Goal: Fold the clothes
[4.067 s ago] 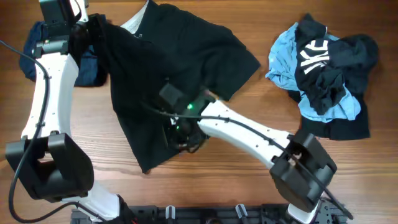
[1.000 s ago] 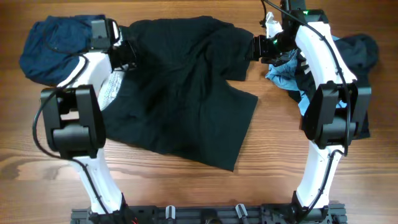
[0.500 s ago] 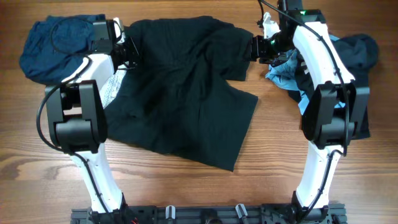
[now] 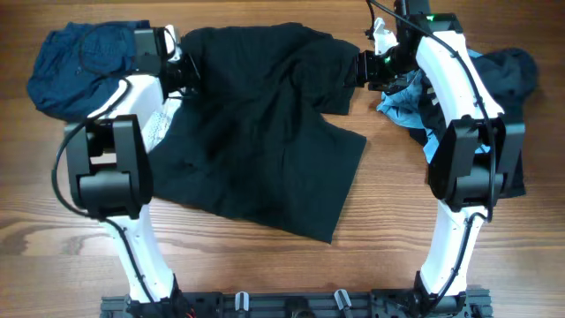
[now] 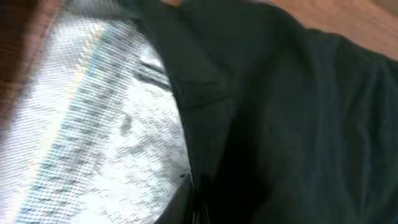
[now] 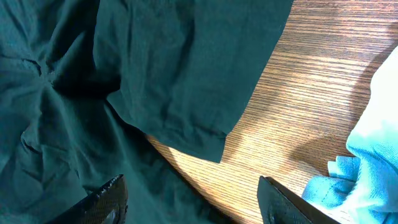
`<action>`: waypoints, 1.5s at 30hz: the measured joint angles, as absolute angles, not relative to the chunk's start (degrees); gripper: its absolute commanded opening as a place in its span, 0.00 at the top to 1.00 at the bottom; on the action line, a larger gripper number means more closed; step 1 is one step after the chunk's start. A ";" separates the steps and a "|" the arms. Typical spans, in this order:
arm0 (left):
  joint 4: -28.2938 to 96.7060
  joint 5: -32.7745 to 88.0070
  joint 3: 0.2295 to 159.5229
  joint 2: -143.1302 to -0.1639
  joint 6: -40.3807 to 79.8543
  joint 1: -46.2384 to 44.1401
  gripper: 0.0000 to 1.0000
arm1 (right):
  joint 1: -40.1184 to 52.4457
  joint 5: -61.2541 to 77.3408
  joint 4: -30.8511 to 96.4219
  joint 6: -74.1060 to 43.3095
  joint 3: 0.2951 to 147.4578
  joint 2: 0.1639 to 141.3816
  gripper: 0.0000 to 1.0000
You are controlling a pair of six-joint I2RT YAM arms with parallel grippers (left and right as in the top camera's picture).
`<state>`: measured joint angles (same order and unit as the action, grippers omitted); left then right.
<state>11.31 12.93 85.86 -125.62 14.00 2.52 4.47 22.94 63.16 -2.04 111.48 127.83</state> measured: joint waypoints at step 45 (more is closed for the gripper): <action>86.54 -2.39 91.79 -90.50 21.45 8.95 0.00 | 20.67 18.00 69.87 -18.92 77.62 93.80 0.17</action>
